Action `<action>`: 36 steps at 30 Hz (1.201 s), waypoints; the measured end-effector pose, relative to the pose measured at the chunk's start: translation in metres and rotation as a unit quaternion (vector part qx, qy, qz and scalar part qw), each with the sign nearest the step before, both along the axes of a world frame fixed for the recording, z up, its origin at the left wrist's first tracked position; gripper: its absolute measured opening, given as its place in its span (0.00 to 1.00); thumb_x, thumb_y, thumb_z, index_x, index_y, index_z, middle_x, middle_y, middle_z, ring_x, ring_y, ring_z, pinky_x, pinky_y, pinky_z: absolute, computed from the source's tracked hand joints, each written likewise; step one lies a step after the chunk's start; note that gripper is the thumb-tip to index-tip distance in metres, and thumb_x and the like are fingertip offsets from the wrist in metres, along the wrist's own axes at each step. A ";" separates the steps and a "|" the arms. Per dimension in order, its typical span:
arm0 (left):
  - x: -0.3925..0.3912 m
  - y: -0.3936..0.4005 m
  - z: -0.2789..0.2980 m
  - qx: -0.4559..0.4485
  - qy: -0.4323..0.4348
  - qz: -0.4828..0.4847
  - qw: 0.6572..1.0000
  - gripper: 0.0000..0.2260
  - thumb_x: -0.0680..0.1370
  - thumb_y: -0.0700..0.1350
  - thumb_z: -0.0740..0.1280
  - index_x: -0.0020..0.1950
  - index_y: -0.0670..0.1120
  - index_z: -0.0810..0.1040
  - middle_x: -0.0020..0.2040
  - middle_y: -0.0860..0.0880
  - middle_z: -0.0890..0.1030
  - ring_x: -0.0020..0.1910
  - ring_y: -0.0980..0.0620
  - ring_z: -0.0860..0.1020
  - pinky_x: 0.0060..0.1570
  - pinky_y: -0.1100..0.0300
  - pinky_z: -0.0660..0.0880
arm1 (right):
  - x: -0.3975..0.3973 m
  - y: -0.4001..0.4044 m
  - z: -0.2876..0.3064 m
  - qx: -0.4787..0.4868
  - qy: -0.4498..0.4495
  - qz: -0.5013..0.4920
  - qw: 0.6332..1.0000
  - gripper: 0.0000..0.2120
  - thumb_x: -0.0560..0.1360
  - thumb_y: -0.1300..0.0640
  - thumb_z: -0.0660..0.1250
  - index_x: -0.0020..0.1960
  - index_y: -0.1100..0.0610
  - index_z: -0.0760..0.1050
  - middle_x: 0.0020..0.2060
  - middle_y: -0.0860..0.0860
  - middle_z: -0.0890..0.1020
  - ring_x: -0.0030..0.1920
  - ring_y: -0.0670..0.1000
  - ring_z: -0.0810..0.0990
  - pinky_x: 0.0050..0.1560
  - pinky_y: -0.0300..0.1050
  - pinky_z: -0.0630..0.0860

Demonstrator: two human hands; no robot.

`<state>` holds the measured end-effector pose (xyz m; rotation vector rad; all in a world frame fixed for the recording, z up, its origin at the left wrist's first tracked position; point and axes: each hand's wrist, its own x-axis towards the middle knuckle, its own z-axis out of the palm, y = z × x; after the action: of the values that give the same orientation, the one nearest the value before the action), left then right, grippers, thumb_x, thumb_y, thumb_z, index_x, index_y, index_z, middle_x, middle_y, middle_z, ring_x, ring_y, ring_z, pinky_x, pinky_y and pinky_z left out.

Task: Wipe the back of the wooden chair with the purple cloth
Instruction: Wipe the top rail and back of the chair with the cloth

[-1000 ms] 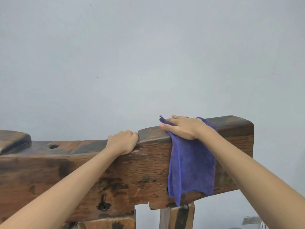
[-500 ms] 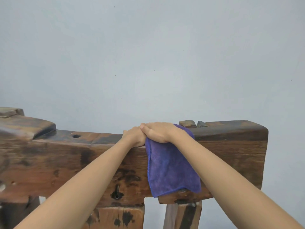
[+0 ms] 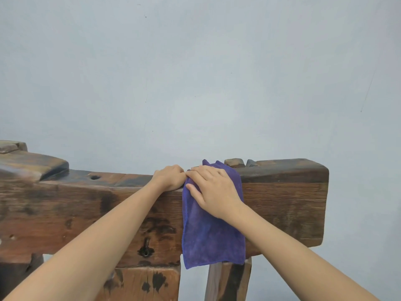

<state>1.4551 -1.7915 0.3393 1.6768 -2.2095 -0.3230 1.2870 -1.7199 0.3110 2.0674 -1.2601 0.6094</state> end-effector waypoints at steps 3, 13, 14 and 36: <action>0.001 0.001 0.000 -0.002 0.016 0.000 1.000 0.17 0.78 0.50 0.55 0.54 0.46 0.82 0.61 0.43 0.82 0.59 0.41 0.77 0.61 0.47 0.72 | -0.018 0.007 -0.014 -0.074 -0.004 0.003 0.997 0.20 0.83 0.42 0.58 0.71 0.47 0.74 0.66 0.48 0.78 0.68 0.52 0.74 0.68 0.50 0.67; 0.002 -0.006 -0.004 -0.015 0.009 -0.004 1.000 0.14 0.79 0.49 0.56 0.45 0.44 0.78 0.51 0.44 0.82 0.51 0.42 0.77 0.48 0.52 0.69 | -0.116 0.005 0.001 -0.148 -0.004 -0.066 0.987 0.22 0.80 0.41 0.61 0.66 0.53 0.80 0.57 0.52 0.83 0.60 0.58 0.80 0.63 0.55 0.72; 0.002 -0.006 -0.004 -0.016 0.006 -0.006 1.000 0.14 0.79 0.49 0.56 0.45 0.44 0.78 0.51 0.44 0.81 0.51 0.42 0.77 0.48 0.52 0.70 | -0.126 0.005 0.007 -0.143 -0.008 -0.073 0.987 0.21 0.81 0.41 0.60 0.63 0.53 0.81 0.53 0.52 0.84 0.57 0.58 0.80 0.61 0.54 0.73; -0.023 -0.011 0.005 -0.004 0.162 -0.053 0.985 0.20 0.80 0.58 0.52 0.53 0.49 0.78 0.60 0.49 0.78 0.60 0.45 0.74 0.64 0.49 0.67 | -0.237 -0.001 0.087 0.131 -0.211 -0.270 0.930 0.17 0.78 0.40 0.56 0.54 0.37 0.82 0.53 0.48 0.84 0.53 0.58 0.79 0.48 0.50 0.70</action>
<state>1.4321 -1.8030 0.3441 1.3907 -2.0549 -0.5695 1.0503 -1.7204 0.3978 1.7029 -2.1639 0.6676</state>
